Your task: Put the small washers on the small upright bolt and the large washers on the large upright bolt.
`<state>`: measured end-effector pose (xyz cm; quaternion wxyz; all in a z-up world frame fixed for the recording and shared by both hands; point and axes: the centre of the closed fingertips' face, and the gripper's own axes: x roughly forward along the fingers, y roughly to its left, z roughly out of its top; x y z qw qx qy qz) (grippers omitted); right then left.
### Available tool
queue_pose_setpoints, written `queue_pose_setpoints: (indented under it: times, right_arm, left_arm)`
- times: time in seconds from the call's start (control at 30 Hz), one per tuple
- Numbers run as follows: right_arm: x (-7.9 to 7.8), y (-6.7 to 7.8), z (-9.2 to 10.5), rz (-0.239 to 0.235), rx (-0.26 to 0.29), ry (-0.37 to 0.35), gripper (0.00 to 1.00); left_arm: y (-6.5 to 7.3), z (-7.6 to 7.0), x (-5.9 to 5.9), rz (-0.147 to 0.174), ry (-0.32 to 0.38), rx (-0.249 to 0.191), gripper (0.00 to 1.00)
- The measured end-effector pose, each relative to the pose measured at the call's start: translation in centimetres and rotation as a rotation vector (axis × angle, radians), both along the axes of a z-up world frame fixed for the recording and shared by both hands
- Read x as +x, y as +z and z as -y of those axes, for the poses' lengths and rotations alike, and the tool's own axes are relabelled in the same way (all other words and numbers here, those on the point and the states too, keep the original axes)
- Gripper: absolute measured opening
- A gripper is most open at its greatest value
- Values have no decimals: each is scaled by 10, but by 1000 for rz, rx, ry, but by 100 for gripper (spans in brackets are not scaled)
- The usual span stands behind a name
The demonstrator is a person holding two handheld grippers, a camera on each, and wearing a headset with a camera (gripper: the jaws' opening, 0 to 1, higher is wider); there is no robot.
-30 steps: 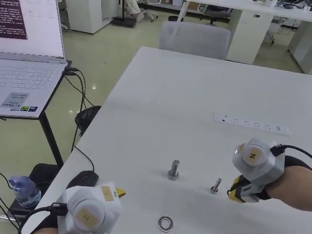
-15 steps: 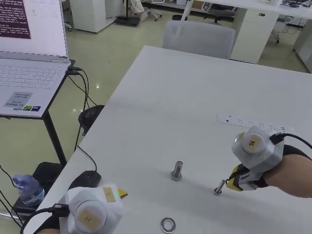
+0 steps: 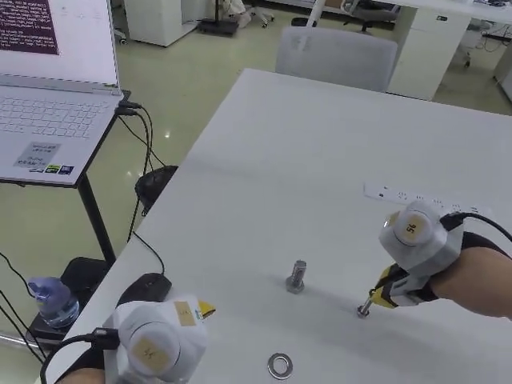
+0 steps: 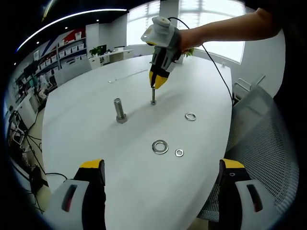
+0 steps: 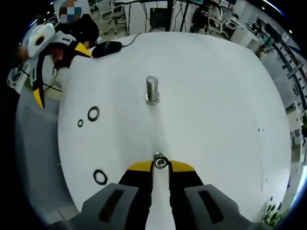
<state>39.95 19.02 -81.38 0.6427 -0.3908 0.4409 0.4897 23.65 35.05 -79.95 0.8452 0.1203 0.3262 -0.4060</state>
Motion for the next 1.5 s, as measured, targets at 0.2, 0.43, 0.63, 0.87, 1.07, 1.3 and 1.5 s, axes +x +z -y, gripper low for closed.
queue_pose_setpoints:
  times: [0.2, 0.43, 0.63, 0.87, 1.07, 1.3, 1.5]
  right_arm:
    - [0, -4, -2, -3, -5, 7, 13]
    - [-1, -11, -3, -11, -22, 16, 13]
    - [-1, -19, -2, -21, -39, 26, 13]
    - [-2, -32, -2, -37, -54, 37, 13]
    - [-2, -43, -2, -49, -63, 43, 13]
    - [-2, -50, -3, -49, -76, 61, 13]
    - [-2, -50, -4, -50, -74, 63, 13]
  left_arm:
    - [-2, 0, 0, 0, -3, 10, 99]
    - [-1, -3, 0, 10, 3, 10, 96]
    - [-1, -6, 5, 23, 20, 10, 96]
    - [-4, -4, 6, 20, 21, 15, 95]
    - [-5, -5, 6, 15, 25, 17, 94]
    - [-8, -7, 3, 5, 28, 29, 92]
    - [-9, -8, 1, 1, 30, 29, 91]
